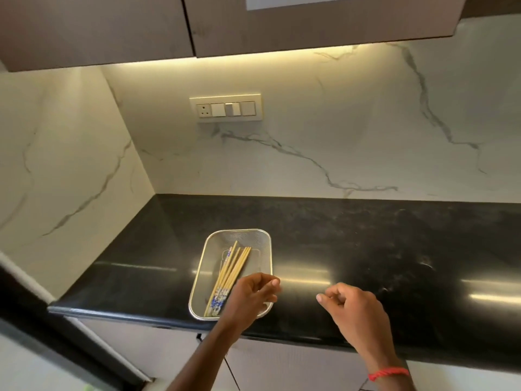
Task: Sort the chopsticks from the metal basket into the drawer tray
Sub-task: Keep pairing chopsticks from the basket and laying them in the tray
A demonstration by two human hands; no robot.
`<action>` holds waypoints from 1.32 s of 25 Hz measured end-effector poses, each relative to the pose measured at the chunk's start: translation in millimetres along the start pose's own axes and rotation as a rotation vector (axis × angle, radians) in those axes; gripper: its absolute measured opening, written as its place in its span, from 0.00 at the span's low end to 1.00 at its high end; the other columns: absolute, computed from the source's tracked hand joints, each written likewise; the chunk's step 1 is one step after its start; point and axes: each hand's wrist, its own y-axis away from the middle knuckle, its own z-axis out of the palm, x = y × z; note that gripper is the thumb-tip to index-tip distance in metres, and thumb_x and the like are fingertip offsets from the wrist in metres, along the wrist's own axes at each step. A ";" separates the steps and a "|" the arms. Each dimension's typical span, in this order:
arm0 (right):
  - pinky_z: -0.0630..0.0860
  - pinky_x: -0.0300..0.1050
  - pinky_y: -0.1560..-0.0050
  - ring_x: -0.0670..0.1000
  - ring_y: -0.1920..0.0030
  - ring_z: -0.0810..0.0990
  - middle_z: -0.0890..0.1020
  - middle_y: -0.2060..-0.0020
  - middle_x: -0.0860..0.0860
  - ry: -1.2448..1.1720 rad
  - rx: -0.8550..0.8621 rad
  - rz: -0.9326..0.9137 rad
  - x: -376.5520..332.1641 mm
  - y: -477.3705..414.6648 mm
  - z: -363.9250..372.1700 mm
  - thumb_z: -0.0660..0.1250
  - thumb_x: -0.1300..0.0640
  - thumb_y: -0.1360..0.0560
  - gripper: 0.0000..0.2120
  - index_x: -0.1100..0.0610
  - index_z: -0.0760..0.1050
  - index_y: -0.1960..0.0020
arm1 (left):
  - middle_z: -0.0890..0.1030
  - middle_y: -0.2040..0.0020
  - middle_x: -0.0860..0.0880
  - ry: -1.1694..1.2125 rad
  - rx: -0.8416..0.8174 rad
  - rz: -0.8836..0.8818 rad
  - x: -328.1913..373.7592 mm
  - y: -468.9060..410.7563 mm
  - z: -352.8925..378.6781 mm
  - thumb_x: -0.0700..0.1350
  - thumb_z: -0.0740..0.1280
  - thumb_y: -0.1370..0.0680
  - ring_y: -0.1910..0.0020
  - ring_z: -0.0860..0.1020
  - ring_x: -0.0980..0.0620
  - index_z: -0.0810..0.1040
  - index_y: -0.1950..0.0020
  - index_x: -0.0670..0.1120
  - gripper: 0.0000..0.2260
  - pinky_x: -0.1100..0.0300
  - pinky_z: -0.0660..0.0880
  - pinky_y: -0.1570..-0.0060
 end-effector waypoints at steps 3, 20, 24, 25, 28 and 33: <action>0.81 0.40 0.67 0.42 0.67 0.81 0.83 0.66 0.41 -0.004 -0.033 -0.039 -40.7 -14.6 24.7 0.70 0.37 0.30 0.13 0.46 0.81 0.57 | 0.87 0.51 0.49 0.053 0.038 -0.024 -7.7 -12.7 -35.6 0.52 0.68 0.22 0.52 0.86 0.52 0.83 0.48 0.48 0.09 0.56 0.82 0.50; 0.82 0.45 0.58 0.44 0.64 0.81 0.84 0.60 0.48 -0.277 -0.377 0.281 -160.3 -81.1 212.3 0.71 0.52 0.25 0.13 0.50 0.76 0.42 | 0.87 0.52 0.48 0.203 0.003 -0.138 -53.6 -81.3 -169.5 0.49 0.67 0.20 0.52 0.86 0.48 0.82 0.46 0.45 0.10 0.48 0.84 0.50; 0.72 0.33 0.66 0.41 0.66 0.80 0.83 0.62 0.46 -0.386 -0.380 0.319 -164.5 -87.4 213.8 0.71 0.58 0.25 0.11 0.49 0.77 0.45 | 0.87 0.52 0.48 0.202 -0.033 -0.162 -51.5 -91.2 -172.1 0.49 0.67 0.20 0.54 0.86 0.52 0.82 0.47 0.45 0.09 0.49 0.84 0.55; 0.72 0.33 0.66 0.41 0.67 0.80 0.84 0.63 0.46 -0.411 -0.375 0.339 -163.4 -89.7 212.4 0.71 0.58 0.25 0.08 0.49 0.78 0.48 | 0.87 0.52 0.48 0.214 -0.045 -0.163 -50.9 -93.5 -173.4 0.49 0.67 0.20 0.55 0.86 0.52 0.82 0.46 0.45 0.09 0.50 0.84 0.56; 0.75 0.36 0.61 0.44 0.61 0.82 0.84 0.61 0.46 -0.511 -0.291 0.354 -164.3 -91.4 202.3 0.71 0.58 0.25 0.03 0.51 0.82 0.52 | 0.86 0.51 0.47 0.229 -0.074 -0.174 -50.8 -95.5 -178.6 0.49 0.66 0.20 0.54 0.86 0.50 0.82 0.46 0.44 0.10 0.47 0.84 0.57; 0.79 0.33 0.55 0.42 0.54 0.80 0.82 0.53 0.45 -0.492 0.014 0.028 -186.8 -90.5 182.2 0.71 0.58 0.25 0.09 0.49 0.83 0.47 | 0.85 0.48 0.38 0.376 -0.167 -0.338 -55.1 -96.7 -185.7 0.60 0.59 0.20 0.49 0.85 0.37 0.82 0.43 0.42 0.24 0.44 0.84 0.57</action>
